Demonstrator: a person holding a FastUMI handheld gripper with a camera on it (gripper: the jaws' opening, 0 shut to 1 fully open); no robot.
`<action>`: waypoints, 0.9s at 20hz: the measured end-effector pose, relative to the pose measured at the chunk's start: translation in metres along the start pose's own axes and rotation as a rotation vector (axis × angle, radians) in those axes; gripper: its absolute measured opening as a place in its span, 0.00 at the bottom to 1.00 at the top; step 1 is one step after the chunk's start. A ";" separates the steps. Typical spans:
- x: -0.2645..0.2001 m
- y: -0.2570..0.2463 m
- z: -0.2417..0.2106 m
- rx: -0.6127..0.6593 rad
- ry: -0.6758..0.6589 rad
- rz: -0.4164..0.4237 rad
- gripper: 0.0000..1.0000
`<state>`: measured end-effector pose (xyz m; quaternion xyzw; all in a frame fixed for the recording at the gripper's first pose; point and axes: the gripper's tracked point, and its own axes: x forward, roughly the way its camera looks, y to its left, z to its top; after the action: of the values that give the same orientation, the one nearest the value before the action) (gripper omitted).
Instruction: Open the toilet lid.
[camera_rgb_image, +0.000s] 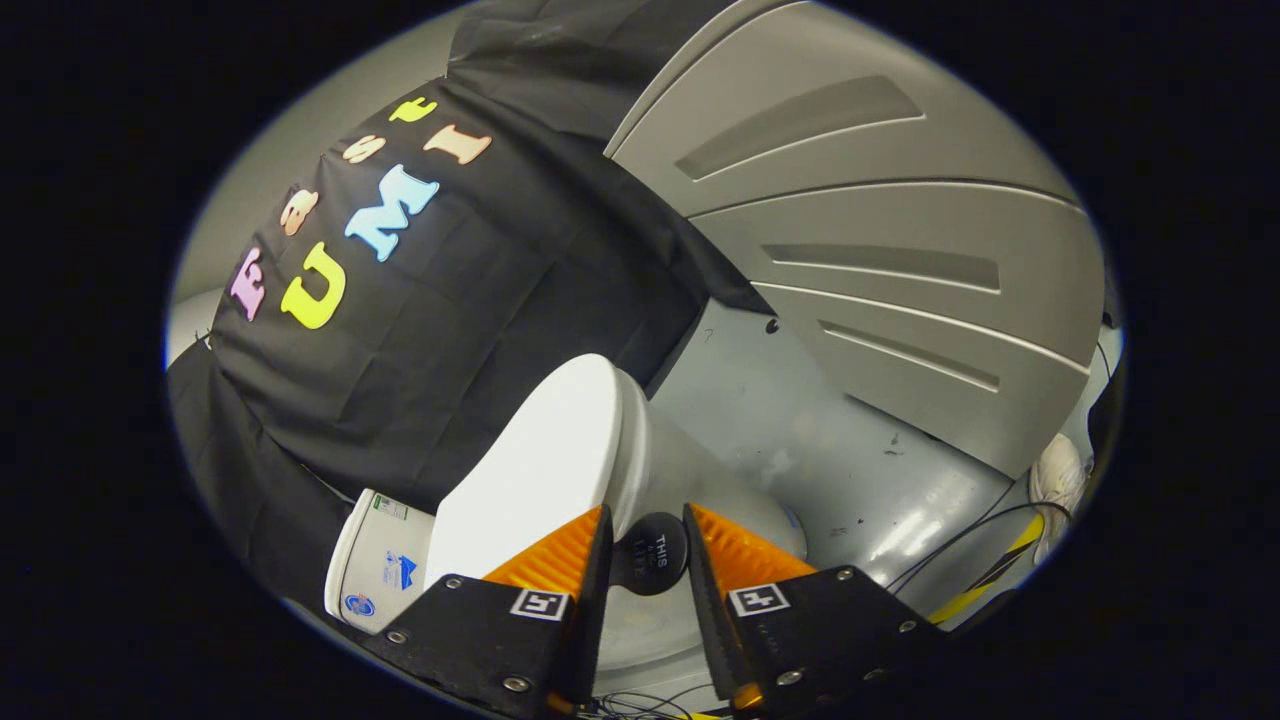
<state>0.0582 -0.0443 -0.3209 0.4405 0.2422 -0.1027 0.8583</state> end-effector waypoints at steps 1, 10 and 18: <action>-0.003 -0.001 0.001 0.011 0.001 0.003 0.33; -0.002 0.006 0.007 0.010 -0.010 -0.051 0.09; -0.017 0.046 0.030 -0.116 -0.065 -0.141 0.00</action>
<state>0.0712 -0.0419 -0.2654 0.3683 0.2503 -0.1630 0.8804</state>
